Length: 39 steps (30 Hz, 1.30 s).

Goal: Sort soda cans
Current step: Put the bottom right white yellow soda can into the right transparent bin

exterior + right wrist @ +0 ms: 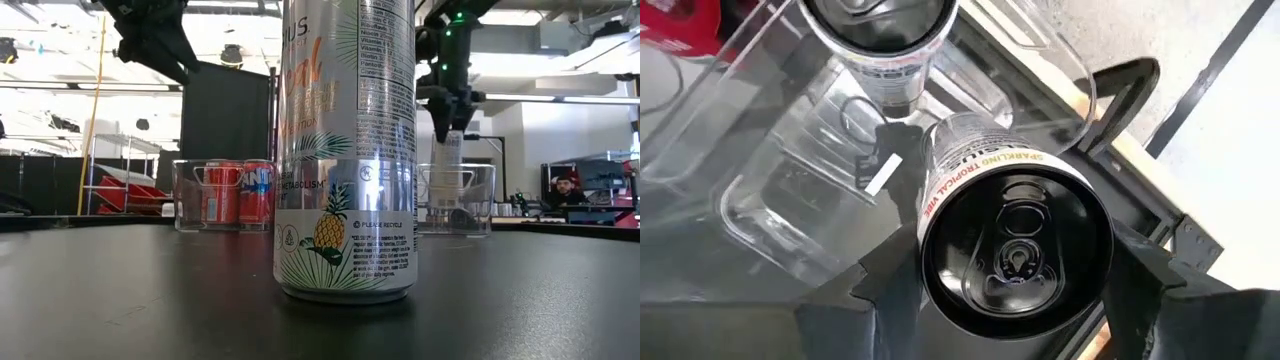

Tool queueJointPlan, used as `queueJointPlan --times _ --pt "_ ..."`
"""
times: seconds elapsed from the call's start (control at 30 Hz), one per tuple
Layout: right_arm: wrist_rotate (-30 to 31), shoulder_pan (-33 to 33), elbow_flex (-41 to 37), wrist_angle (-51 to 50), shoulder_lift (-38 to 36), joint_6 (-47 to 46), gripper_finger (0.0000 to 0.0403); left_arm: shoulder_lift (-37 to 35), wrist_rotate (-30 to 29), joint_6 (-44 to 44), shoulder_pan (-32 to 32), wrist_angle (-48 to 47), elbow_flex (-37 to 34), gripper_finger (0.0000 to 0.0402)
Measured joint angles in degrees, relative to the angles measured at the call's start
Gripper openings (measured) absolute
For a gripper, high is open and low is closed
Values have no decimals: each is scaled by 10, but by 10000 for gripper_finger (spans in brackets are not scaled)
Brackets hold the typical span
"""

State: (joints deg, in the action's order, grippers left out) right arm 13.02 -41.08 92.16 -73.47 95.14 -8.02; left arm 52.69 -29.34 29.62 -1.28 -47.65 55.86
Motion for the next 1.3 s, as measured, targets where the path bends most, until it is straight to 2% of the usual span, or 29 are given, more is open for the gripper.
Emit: queueJointPlan --times 0.23,0.43,0.57,0.67,0.8,0.97,1.1,1.3 --pt "0 -7 0 46 27 58 233 3 -42 -11 0 -1 0 233" --pt "-10 -11 0 82 37 125 233 10 -45 -17 0 34 0 233" --pt "-20 -16 0 87 37 158 234 25 -17 -28 -4 68 0 233" --pt "-49 -24 -6 81 36 161 234 43 18 -57 -4 85 0 233" --pt "-88 -34 -23 93 37 180 234 71 26 -76 -7 129 0 233" --pt "-86 -33 -26 103 49 188 237 103 38 -118 -15 205 0 233" --pt "-73 -33 -26 106 52 187 266 122 39 -129 -18 244 0 233" --pt "-39 -33 -26 126 51 188 338 122 77 -129 -18 277 0 233"
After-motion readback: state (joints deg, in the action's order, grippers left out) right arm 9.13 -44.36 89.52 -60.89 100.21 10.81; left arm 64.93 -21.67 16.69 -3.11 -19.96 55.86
